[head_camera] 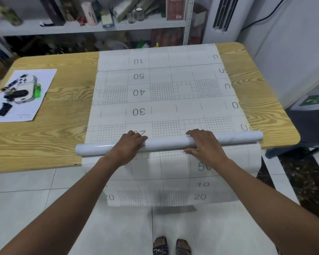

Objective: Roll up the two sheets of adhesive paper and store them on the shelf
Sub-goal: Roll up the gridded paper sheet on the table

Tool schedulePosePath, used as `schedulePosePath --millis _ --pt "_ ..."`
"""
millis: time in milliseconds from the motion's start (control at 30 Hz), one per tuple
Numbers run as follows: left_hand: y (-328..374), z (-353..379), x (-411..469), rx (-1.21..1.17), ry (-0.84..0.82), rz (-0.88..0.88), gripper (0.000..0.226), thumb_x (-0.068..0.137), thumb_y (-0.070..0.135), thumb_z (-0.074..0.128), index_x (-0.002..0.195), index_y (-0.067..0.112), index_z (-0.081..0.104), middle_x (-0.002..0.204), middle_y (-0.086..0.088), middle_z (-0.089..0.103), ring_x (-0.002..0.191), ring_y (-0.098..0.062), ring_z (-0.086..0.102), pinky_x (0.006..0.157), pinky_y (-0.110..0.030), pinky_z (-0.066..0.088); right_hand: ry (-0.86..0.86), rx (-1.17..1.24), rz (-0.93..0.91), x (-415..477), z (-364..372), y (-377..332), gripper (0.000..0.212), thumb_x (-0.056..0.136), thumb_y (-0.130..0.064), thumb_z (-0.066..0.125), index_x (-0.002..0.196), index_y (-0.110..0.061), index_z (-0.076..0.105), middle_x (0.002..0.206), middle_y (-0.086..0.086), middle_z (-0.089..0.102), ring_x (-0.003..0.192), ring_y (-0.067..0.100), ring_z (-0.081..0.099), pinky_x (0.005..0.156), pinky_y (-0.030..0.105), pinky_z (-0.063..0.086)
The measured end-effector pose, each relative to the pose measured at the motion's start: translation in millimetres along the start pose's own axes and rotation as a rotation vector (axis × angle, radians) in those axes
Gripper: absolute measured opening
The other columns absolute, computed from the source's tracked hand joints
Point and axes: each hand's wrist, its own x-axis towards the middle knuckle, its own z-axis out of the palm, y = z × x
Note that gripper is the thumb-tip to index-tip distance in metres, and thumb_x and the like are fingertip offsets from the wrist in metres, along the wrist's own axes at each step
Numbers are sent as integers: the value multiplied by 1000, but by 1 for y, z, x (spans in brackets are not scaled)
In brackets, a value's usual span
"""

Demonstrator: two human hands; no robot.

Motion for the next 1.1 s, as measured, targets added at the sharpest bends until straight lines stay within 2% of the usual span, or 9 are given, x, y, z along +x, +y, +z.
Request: schedulePosePath --millis 167,300,367,433,533,667,800,1100 --pt "1 1 -3 26 38 27 54 90 40 23 115 7 59 105 -12 60 90 -33 52 71 -35 40 -15 6 51 3 0 -4 45 78 -33 74 110 -8 56 102 4 60 87 24 55 85 34 36" --pt "2 6 -7 36 13 -17 56 86 50 38 124 10 49 108 -12 57 87 -30 54 71 -37 46 -18 -2 50 4 2 -4 44 79 -34 73 111 -9 57 103 4 60 89 25 54 84 35 38" --pt "4 8 -8 -33 31 -31 56 82 45 59 127 15 43 112 -13 53 88 -30 53 74 -39 47 -11 -9 47 4 3 -2 43 78 -34 73 110 -10 58 103 4 59 90 25 52 83 34 38" --pt "6 8 -8 -151 70 -69 62 76 33 72 129 15 44 118 -13 48 94 -27 52 79 -36 45 -2 -41 35 5 5 1 42 79 -37 71 110 -11 59 106 4 58 93 26 50 84 35 38" --pt "6 4 -6 -215 93 -90 60 74 23 76 126 12 50 119 -12 45 103 -24 46 84 -29 40 -2 -92 31 8 4 3 40 81 -41 68 109 -13 62 109 4 56 96 27 47 84 36 39" --pt "2 6 -2 -99 85 -30 55 69 21 80 118 13 57 106 -9 53 93 -27 49 75 -30 37 -28 -115 27 11 1 2 43 82 -41 66 113 -13 61 109 6 57 95 28 48 83 38 41" --pt "1 10 -2 -33 119 -20 59 62 21 83 115 12 58 102 -9 56 88 -28 52 72 -31 33 -23 -77 40 8 1 1 52 81 -36 70 123 -10 54 108 10 58 93 30 51 82 41 44" --pt "-1 19 -1 -3 125 -29 62 59 15 85 115 12 59 95 -9 59 84 -29 56 70 -35 40 -46 -2 69 7 4 3 35 90 -33 60 112 -5 58 108 8 62 96 28 53 86 38 37"
